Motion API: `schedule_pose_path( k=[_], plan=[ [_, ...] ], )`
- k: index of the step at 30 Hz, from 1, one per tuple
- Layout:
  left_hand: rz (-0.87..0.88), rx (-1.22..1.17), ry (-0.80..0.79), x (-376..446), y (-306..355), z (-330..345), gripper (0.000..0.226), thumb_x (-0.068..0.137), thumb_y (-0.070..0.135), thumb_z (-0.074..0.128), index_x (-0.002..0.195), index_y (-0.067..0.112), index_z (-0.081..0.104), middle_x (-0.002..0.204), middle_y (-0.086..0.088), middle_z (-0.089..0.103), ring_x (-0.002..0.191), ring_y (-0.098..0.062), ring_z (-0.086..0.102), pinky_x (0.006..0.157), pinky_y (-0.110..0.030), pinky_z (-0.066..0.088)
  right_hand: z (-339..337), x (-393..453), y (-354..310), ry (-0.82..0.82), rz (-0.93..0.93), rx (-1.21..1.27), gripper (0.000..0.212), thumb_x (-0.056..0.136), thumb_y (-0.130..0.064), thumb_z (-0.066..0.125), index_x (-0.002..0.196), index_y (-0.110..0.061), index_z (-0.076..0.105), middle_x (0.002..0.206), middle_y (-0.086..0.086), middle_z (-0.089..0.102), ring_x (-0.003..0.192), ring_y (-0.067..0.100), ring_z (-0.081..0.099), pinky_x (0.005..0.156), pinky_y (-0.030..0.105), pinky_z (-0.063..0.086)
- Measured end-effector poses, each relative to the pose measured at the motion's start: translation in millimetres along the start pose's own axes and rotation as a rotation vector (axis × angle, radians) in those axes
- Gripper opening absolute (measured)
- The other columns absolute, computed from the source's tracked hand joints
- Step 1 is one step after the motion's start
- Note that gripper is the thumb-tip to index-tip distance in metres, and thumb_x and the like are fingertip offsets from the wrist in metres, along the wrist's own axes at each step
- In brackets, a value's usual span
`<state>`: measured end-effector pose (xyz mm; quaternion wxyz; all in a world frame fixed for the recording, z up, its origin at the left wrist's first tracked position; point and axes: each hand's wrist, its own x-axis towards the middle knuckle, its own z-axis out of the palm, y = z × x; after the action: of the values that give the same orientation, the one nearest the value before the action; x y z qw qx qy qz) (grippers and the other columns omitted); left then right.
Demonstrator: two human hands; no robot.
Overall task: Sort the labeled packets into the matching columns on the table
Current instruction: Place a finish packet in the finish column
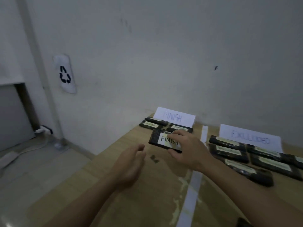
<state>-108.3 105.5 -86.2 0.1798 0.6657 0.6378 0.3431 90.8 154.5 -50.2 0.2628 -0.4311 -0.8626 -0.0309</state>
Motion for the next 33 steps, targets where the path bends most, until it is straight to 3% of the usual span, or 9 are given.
schedule_pose_path(
  k=[3, 7, 19, 25, 30, 33],
  plan=[
    [0.07, 0.305, -0.101, 1, -28, 4, 0.045, 0.098, 0.038, 0.033, 0.14, 0.024, 0.034, 0.149, 0.007, 0.032, 0.141, -0.008, 0.018, 0.113, -0.024, 0.012, 32, 36, 0, -0.034, 0.05, 0.051, 0.044, 0.084, -0.031, 0.06, 0.126, -0.017, 0.054, 0.125, 0.001, 0.054, 0.11, 0.019, 0.052, 0.087, 0.032, 0.046],
    [0.08, 0.407, -0.175, 6, -39, 9, 0.049, 0.097, 0.044, 0.025, 0.145, 0.032, 0.021, 0.154, 0.017, 0.015, 0.143, -0.001, 0.002, 0.117, -0.033, -0.001, 66, 81, -2, -0.057, 0.062, 0.097, 0.044, 0.086, -0.03, 0.059, 0.127, -0.017, 0.052, 0.129, 0.003, 0.051, 0.112, 0.021, 0.05, 0.089, 0.033, 0.042],
    [0.052, 0.392, -0.217, 10, -42, 10, 0.064, 0.083, 0.053, 0.014, 0.145, 0.035, 0.018, 0.154, 0.02, 0.012, 0.142, 0.002, 0.0, 0.117, -0.034, -0.005, 122, 141, -9, -0.252, 0.117, 0.065, 0.039, 0.091, -0.03, 0.053, 0.124, -0.01, 0.052, 0.125, 0.01, 0.05, 0.116, 0.025, 0.047, 0.094, 0.04, 0.042],
    [0.073, 0.404, -0.196, 11, -43, 9, 0.05, 0.096, 0.044, 0.028, 0.144, 0.033, 0.021, 0.154, 0.017, 0.015, 0.142, -0.001, 0.004, 0.118, -0.036, -0.001, 107, 130, -10, -0.24, 0.1, -0.001, 0.047, 0.092, -0.031, 0.048, 0.135, -0.013, 0.042, 0.137, 0.007, 0.046, 0.126, 0.024, 0.039, 0.105, 0.038, 0.028],
    [0.081, 0.409, -0.183, 10, -38, 8, 0.05, 0.096, 0.042, 0.031, 0.144, 0.03, 0.025, 0.154, 0.014, 0.021, 0.143, -0.004, 0.009, 0.116, -0.035, 0.004, 70, 93, -5, -0.169, 0.069, 0.12, 0.037, 0.09, -0.026, 0.053, 0.125, -0.013, 0.054, 0.123, 0.006, 0.058, 0.113, 0.023, 0.052, 0.092, 0.04, 0.044],
    [0.104, 0.429, -0.161, 6, -30, 6, 0.057, 0.088, 0.048, 0.021, 0.139, 0.026, 0.036, 0.15, 0.008, 0.032, 0.14, -0.009, 0.023, 0.114, -0.035, 0.015, 46, 61, -1, -0.143, 0.047, 0.138, 0.028, 0.089, -0.022, 0.053, 0.112, -0.011, 0.064, 0.11, 0.006, 0.066, 0.102, 0.022, 0.058, 0.087, 0.037, 0.047]
  ],
)
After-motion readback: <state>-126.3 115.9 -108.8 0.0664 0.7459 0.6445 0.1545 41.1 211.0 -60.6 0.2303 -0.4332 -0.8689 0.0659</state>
